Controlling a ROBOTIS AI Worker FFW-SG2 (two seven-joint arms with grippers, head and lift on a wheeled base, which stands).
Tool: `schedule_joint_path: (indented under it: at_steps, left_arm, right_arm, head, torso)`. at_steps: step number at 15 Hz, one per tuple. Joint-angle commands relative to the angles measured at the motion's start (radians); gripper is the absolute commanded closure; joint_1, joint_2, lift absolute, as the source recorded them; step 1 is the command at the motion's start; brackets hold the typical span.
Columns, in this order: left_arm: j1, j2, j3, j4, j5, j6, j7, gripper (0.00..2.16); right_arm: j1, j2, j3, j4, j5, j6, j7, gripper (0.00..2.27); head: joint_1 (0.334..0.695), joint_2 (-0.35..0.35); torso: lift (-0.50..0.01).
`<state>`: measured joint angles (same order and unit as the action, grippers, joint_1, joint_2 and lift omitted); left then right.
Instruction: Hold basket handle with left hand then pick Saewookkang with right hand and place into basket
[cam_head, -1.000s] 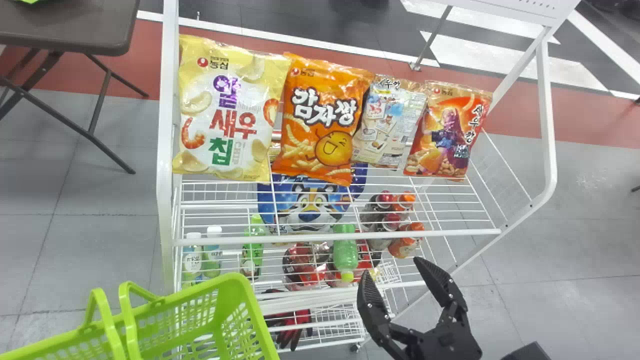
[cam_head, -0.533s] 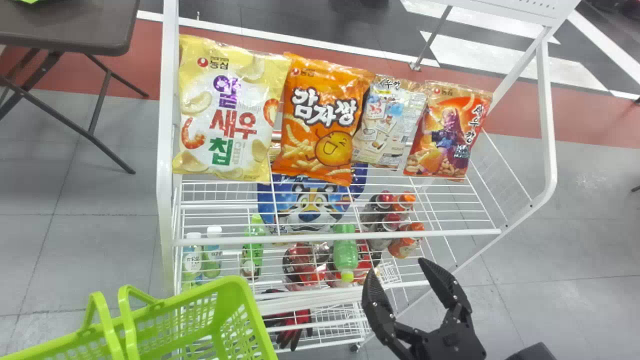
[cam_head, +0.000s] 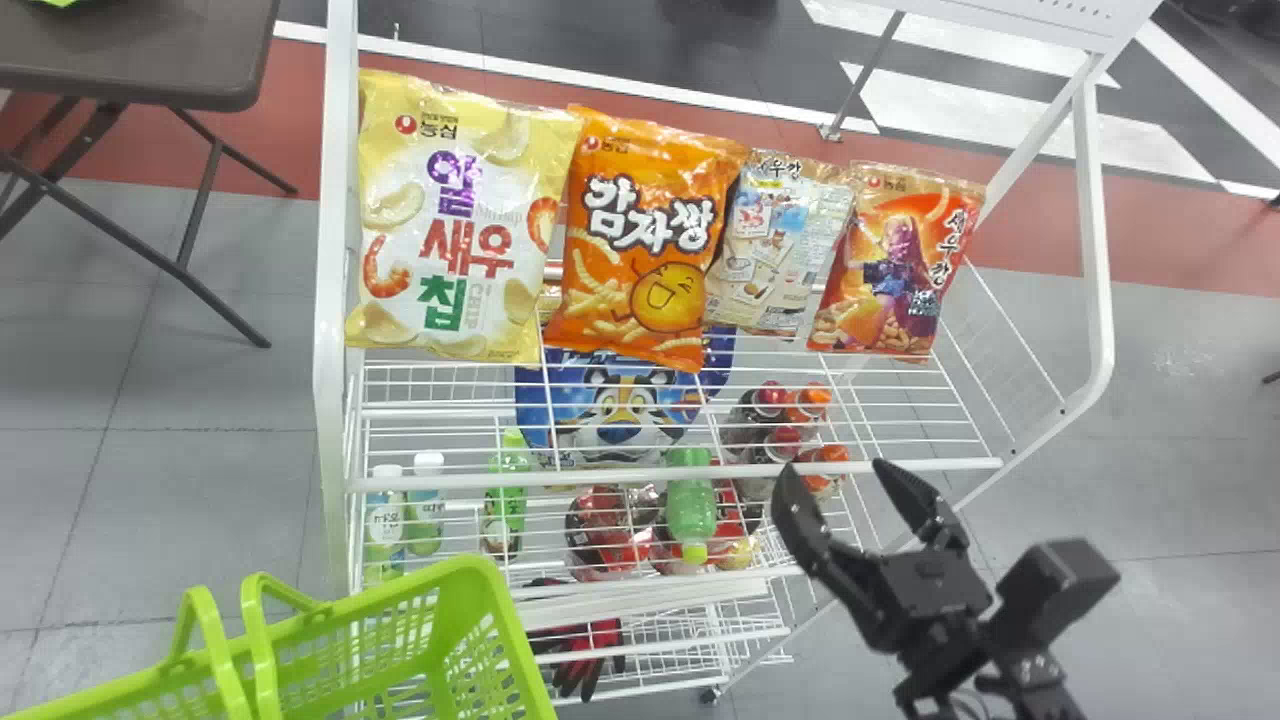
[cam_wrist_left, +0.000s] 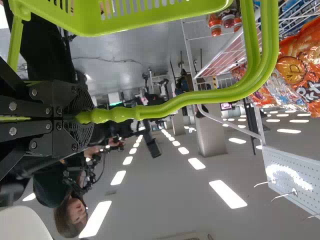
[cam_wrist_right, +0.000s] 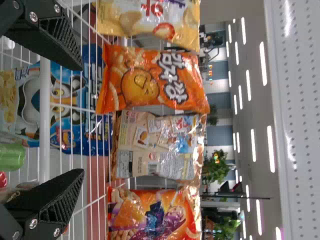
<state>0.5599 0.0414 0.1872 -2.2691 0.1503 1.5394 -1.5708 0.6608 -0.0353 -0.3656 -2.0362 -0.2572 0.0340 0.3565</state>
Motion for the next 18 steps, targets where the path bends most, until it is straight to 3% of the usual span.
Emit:
schedule_joint_path:
  at_steps: [1,5,7,10,14,18]
  left_arm:
    - [0.003,0.000,0.000,-0.006,0.002,0.032,-0.010,2.16]
    - [-0.023,0.014,-0.028,-0.013,0.002,0.032,-0.010,2.16]
    - [-0.021,0.015,-0.034,-0.013,0.002,0.032,-0.010,2.16]
    - [-0.018,0.021,-0.052,-0.017,0.000,0.032,-0.010,2.16]
    - [0.011,0.025,-0.060,-0.043,-0.003,0.032,-0.010,2.16]
    - [0.025,0.025,-0.061,-0.056,-0.006,0.032,-0.010,2.16]
  right_arm:
    - [-0.093,-0.002,-0.084,-0.009,-0.033,0.165,0.006,0.07]
    - [-0.239,-0.006,-0.268,0.004,-0.070,0.370,0.019,0.06]
    - [-0.328,-0.040,-0.300,0.039,-0.060,0.462,0.019,0.06]
    - [-0.434,-0.100,-0.314,0.103,-0.039,0.567,0.018,0.06]
    - [-0.570,-0.153,-0.289,0.191,0.019,0.662,0.016,0.06]
    - [-0.719,-0.210,-0.197,0.360,0.119,0.699,0.016,0.06]
  head:
    - [0.695,-0.350]
    - [0.695,-0.350]
    - [0.695,-0.350]
    - [0.695,-0.350]
    - [0.695,-0.350]
    - [0.695,-0.350]
  torso:
    - [-0.015]
    - [-0.015]
    - [-0.015]
    - [-0.015]
    - [-0.015]
    - [-0.015]
